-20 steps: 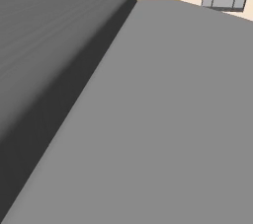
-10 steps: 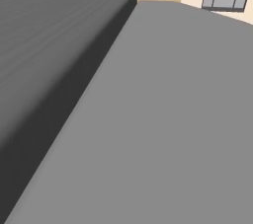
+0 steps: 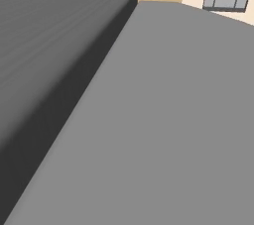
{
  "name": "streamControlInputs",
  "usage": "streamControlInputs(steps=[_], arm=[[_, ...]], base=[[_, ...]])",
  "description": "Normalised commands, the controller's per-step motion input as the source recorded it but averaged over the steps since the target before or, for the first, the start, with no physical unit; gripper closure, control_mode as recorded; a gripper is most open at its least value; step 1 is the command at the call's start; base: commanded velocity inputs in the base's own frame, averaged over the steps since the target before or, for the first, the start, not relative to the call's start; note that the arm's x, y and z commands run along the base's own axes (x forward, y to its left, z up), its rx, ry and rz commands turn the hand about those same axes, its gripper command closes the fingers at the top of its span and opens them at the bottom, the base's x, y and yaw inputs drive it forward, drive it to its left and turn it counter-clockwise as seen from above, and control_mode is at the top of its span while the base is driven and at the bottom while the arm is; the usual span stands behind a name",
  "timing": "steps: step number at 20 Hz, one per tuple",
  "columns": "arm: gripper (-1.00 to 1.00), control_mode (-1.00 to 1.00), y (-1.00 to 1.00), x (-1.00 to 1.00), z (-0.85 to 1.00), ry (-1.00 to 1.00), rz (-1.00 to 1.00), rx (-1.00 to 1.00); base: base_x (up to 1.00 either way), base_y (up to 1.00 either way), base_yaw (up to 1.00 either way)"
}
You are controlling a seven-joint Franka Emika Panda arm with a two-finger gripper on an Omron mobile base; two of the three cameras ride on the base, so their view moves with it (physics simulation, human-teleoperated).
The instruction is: Organize the utensils by type. Pick up the wooden spoons from the counter and place them in the open cabinet. Then pick up the metallic utensils from the counter and place them in the open drawer.
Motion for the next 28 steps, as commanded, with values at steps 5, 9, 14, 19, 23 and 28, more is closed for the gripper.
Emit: streamControlInputs(steps=[5, 9, 14, 19, 23, 28], arm=[[-1.00, -1.00, -0.38, 0.20, 0.65, -0.05, 0.00, 0.25], [-1.00, -1.00, -0.12, 0.00, 1.00, 0.01, 0.00, 0.12], [-1.00, -1.00, 0.01, -0.24, 1.00, 0.04, 0.00, -0.03], [-1.00, -1.00, 0.12, -0.51, 1.00, 0.00, 0.00, -0.13], [-1.00, -1.00, 0.13, -0.81, 1.00, -0.01, 0.01, -0.14], [-1.00, -1.00, 0.24, -0.79, 1.00, -0.01, 0.03, -0.15]], base=[[0.00, 0.00, 0.00], [0.00, 0.00, 0.00], [0.00, 0.00, 0.00], [0.00, 0.00, 0.00], [0.00, 0.00, 0.00], [0.00, 0.00, 0.00]])
